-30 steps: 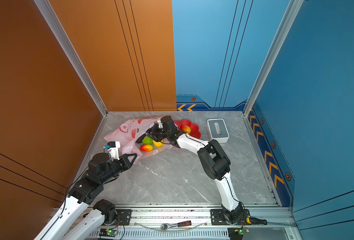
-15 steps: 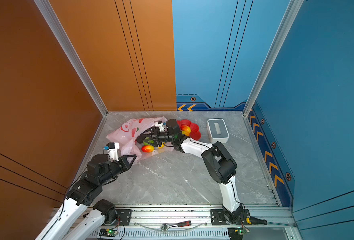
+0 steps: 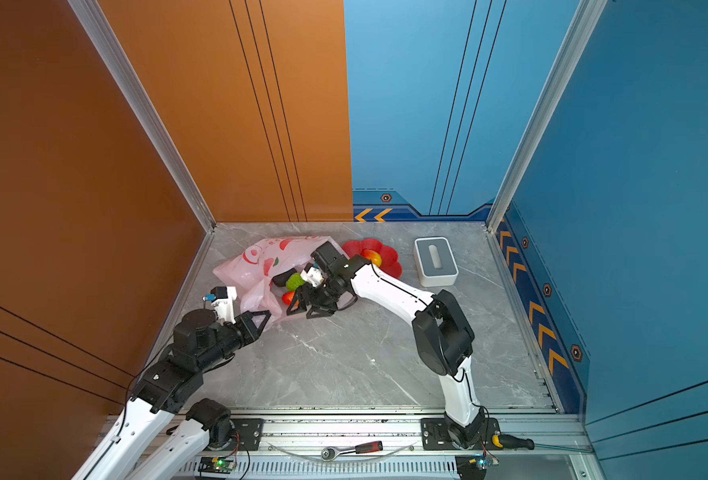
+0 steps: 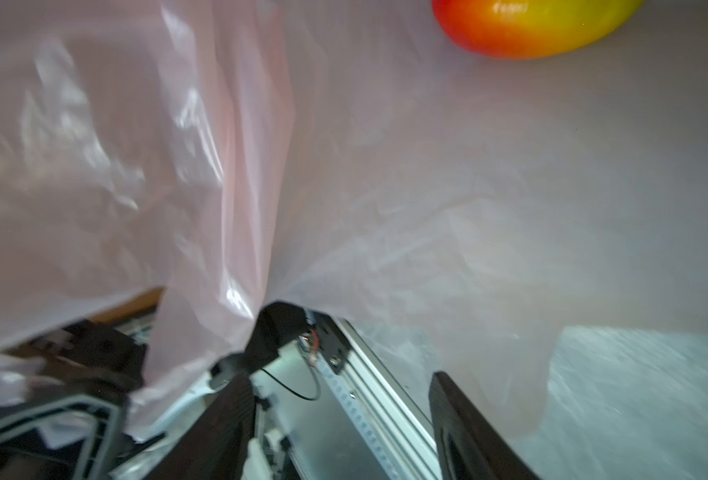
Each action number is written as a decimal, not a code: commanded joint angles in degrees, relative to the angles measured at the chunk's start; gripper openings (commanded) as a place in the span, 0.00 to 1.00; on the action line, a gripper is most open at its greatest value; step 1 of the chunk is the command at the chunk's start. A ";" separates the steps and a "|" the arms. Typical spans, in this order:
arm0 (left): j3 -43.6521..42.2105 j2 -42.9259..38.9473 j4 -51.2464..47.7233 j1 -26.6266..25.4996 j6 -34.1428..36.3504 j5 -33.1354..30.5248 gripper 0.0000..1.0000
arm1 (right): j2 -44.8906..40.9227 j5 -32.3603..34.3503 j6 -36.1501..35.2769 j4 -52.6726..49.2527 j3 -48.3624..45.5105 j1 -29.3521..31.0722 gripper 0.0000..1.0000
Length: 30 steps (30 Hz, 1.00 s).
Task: Place the fruits into the plastic bag
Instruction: 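Withdraw the open right gripper from the bag toward the red bowl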
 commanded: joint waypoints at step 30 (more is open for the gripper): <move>1.33 0.59 -1.23 1.76 1.52 -1.57 0.00 | -18.80 36.54 -25.71 -11.10 -4.25 -17.37 0.79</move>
